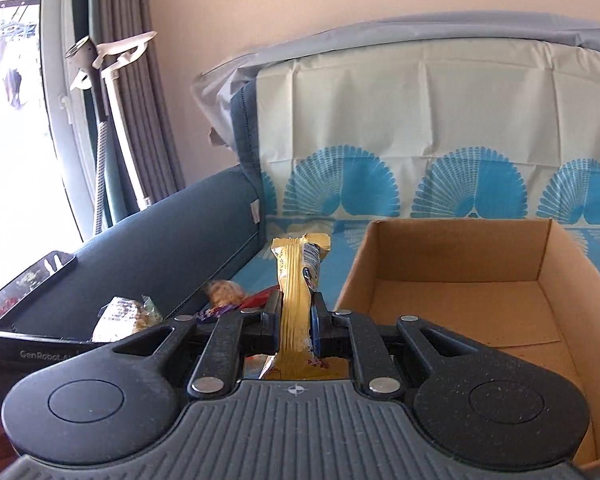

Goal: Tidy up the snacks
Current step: 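Lift both held snacks and carry them over the cardboard box, then open both grippers to drop the snacks into the box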

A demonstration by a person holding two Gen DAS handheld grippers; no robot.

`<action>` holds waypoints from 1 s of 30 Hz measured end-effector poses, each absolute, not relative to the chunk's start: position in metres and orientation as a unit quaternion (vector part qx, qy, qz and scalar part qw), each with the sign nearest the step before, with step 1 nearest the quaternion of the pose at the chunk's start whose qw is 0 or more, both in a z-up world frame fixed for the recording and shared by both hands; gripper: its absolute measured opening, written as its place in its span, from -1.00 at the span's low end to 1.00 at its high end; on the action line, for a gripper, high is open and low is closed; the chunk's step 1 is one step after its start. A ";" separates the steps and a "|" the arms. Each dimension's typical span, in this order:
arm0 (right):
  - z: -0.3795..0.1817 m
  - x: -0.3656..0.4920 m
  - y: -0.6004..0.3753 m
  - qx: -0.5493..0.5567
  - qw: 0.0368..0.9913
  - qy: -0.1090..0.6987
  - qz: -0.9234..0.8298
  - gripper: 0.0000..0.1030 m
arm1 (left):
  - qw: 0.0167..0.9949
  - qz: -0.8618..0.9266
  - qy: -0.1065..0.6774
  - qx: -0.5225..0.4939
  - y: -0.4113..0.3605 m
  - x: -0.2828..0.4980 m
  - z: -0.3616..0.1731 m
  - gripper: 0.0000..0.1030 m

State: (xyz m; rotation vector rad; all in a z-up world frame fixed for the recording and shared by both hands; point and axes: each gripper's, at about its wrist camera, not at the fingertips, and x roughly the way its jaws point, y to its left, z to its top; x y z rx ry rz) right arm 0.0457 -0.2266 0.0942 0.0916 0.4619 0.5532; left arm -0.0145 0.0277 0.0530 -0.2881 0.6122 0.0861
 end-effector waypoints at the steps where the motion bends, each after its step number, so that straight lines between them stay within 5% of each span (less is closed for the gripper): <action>1: 0.095 0.052 -0.234 0.052 0.938 0.226 0.259 -0.72 | 0.946 0.038 0.293 -0.135 0.016 -0.011 0.057 0.63; 11: 0.092 0.099 -0.331 0.127 0.964 0.217 0.090 -0.73 | 0.970 -0.081 0.222 -0.062 -0.126 0.024 0.094 0.63; 27: 0.090 0.109 -0.372 0.131 0.969 0.207 0.014 -0.72 | 0.953 -0.071 0.292 -0.022 -0.200 0.110 0.094 0.75; 30: 0.088 0.110 -0.369 0.120 0.969 0.218 0.000 -0.40 | 0.953 -0.056 0.299 0.016 -0.200 0.112 0.089 0.90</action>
